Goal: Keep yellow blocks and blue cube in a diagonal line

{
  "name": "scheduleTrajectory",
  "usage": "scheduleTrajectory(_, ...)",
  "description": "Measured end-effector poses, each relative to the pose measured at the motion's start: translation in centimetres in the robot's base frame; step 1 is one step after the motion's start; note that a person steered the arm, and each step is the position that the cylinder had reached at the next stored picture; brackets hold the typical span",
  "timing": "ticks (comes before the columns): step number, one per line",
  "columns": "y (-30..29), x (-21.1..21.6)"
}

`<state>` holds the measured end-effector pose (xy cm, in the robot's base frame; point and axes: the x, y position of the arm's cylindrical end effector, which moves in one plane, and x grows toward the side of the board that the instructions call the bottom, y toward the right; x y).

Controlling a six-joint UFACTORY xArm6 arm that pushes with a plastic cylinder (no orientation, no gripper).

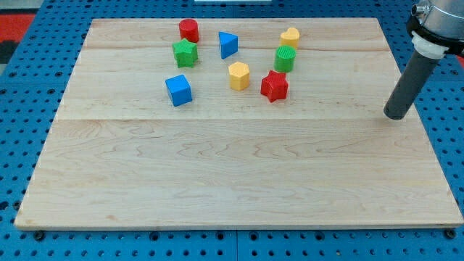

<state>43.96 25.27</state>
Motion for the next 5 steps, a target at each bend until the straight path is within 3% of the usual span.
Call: scheduleTrajectory(5, 0.47, 0.27)
